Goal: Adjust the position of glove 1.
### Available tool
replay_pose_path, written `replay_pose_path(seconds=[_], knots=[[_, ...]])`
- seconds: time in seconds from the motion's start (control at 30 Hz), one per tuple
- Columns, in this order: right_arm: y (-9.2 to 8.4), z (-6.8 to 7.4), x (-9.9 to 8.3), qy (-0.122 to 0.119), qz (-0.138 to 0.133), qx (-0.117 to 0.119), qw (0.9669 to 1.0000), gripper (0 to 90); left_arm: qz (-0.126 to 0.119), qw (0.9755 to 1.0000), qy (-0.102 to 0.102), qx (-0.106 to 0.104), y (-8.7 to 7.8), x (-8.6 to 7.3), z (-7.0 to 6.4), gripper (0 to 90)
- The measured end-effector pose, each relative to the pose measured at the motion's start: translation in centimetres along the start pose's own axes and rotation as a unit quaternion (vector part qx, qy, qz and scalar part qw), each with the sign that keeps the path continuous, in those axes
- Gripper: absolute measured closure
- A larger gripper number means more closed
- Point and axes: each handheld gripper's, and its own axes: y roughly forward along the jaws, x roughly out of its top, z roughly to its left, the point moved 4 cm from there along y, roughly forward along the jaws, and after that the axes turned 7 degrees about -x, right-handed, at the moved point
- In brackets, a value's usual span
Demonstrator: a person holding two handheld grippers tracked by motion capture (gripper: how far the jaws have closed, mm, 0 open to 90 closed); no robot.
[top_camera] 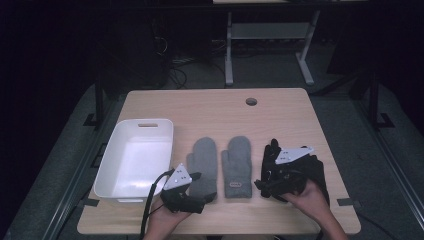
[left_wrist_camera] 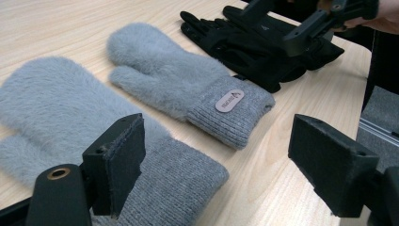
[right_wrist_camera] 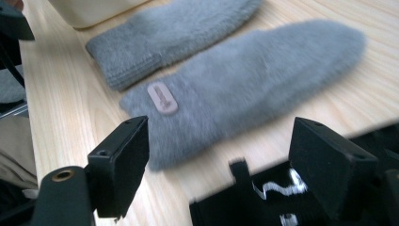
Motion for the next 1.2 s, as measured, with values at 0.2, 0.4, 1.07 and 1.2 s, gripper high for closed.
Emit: replay_pose_path(seconds=[0.2,0.4,1.07,1.2], knots=[[2.2,-0.1,2.3,-0.026,0.024,0.006,0.9993,22.0,-0.002,1.0,-0.003,0.001,-0.2,0.0,0.3,18.8],[4.4,-0.1,4.3,-0.06,0.051,0.014,0.9968,23.4,-0.005,1.0,-0.004,0.004,-0.6,0.1,0.3,18.8],[9.6,-1.1,3.6,-0.131,0.122,0.007,0.9837,62.0,-0.006,0.9998,-0.006,0.015,-1.5,0.5,0.7,18.9],[9.4,-0.9,3.4,-0.127,0.12,0.005,0.9847,75.8,-0.006,0.9998,-0.008,0.016,-1.5,0.5,0.7,19.0]])
